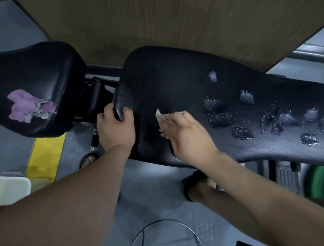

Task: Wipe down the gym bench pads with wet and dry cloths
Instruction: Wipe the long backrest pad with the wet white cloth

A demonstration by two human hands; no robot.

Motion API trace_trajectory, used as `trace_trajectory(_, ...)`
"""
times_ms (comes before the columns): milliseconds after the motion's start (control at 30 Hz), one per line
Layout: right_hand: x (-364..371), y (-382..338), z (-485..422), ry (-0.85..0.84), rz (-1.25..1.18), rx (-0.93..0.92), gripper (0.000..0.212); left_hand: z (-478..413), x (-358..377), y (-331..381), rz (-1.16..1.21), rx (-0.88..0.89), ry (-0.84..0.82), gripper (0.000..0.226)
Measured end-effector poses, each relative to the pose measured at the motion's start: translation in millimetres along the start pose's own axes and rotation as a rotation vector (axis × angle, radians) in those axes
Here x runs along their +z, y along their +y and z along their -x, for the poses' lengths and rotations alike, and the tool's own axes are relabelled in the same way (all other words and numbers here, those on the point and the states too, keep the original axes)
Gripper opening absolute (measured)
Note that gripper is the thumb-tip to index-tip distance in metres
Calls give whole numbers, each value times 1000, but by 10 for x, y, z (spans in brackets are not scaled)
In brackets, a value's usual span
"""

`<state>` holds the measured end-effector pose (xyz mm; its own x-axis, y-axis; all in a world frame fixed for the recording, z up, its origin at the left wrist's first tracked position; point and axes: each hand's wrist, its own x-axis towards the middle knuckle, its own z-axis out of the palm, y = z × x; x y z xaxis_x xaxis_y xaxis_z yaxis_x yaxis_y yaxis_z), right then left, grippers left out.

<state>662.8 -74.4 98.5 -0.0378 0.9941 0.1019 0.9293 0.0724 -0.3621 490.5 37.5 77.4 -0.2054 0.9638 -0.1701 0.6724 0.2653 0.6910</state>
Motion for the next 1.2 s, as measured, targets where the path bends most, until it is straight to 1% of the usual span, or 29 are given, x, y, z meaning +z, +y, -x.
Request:
trace_trajectory(67, -85, 181, -91, -6, 53, -64, 55, -2, -1, -6, 3, 4, -2, 48)
trace_trajectory(100, -116, 303, -209, 20, 87, -48, 58, -7, 3, -11, 4, 5, 1, 47)
trace_trajectory(133, -143, 435, -343, 55, 117, 9, 59, -8, 6, -13, 2, 7, 6, 46)
trace_trajectory(200, -192, 604, -571, 95, 111, 209, 56, -3, 5, -14, 0, 15, 7, 45)
trace_trajectory(233, -174, 603, -633, 112, 101, 277, 56, -2, 3, -11, -1, 19, 6, 45)
trace_trajectory(267, -147, 518, -641, 126, 108, 305, 59, -5, 3, -9, -4, 20, 6, 45)
trace_trajectory(300, -104, 385, -583, 137, 126, 294, 65, -6, 2, -6, -7, 17, 4, 46)
trace_trajectory(367, 1, 77, -318, 142, 96, 179, 72, -3, 1, -4, -4, 15, 2, 46)
trace_trajectory(467, 137, -318, 213, 66, -78, 20, 54, 0, 1, -3, -1, 13, 2, 46)
trace_trajectory(533, 115, -317, 307, 14, -62, -68, 48, 3, 0, -6, -5, 16, 0, 46)
trace_trajectory(567, 99, -218, 268, 8, -25, -84, 48, 6, -1, -6, -7, 15, -3, 47)
trace_trajectory(633, 32, 21, 130, 61, 59, 5, 57, 8, 0, -10, -8, 11, -10, 47)
trace_trajectory(667, -8, 134, 63, 104, 92, 97, 62, 4, 2, -13, -8, 10, -10, 47)
trace_trajectory(733, -32, 112, 52, 172, 92, 258, 63, -1, 2, -15, -9, 7, -7, 47)
trace_trajectory(767, -2, -4, 116, 183, 74, 274, 62, 0, -2, -11, -8, 7, -5, 47)
trace_trajectory(800, 38, -148, 227, 162, 48, 250, 60, 2, -3, -10, -6, 11, -5, 48)
trace_trajectory(867, 52, -365, 487, 107, -12, 107, 54, 8, -7, -7, -8, 14, -10, 49)
trace_trajectory(933, -19, -277, 553, 39, 13, -1, 51, 4, -8, -15, -14, 15, -11, 50)
trace_trajectory(967, -61, -136, 483, 29, 66, -16, 53, 3, -8, -21, -15, 15, -10, 51)
trace_trajectory(1000, -99, 17, 385, 38, 112, 14, 56, 0, -6, -23, -17, 14, -9, 51)
trace_trajectory(1067, -169, 287, 170, 97, 158, 155, 60, -1, 4, -21, -22, 12, -7, 50)
trace_trajectory(1133, -160, 303, 118, 149, 129, 282, 55, -1, 4, -21, -12, 7, -9, 49)
trace_trajectory(1200, -95, 115, 302, 139, 106, 281, 57, 2, -5, -17, -2, 9, -13, 48)
